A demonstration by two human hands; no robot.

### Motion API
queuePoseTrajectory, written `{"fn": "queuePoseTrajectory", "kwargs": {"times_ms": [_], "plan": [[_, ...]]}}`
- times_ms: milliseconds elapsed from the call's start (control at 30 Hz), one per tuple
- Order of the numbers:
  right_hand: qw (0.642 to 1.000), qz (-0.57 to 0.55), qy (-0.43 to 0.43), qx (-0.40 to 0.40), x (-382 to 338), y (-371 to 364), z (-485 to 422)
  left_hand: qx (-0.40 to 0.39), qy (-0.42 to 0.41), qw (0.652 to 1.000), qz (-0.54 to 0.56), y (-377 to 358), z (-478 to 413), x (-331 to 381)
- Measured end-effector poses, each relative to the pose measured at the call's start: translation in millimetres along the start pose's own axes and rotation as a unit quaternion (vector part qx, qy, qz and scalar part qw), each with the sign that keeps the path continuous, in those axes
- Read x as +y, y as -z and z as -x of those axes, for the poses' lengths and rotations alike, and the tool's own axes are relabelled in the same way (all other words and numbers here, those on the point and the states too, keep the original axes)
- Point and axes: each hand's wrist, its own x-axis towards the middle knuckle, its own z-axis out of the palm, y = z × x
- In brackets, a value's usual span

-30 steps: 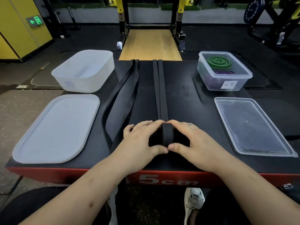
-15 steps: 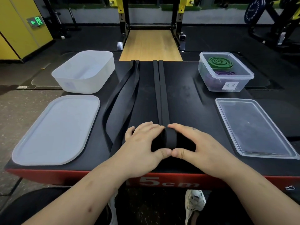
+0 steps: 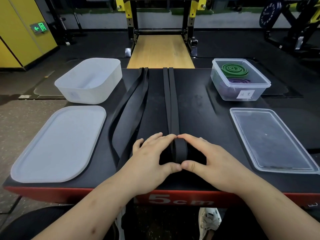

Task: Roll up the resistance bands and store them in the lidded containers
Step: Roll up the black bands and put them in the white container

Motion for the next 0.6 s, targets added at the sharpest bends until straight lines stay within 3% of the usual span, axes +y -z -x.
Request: {"fn": "queuePoseTrajectory", "kwargs": {"times_ms": [600], "plan": [[1.0,0.0,0.03,0.005,-5.7,0.2,-8.6,0.014,0.011,1.0,0.003,1.0,0.7,4.7]]}}
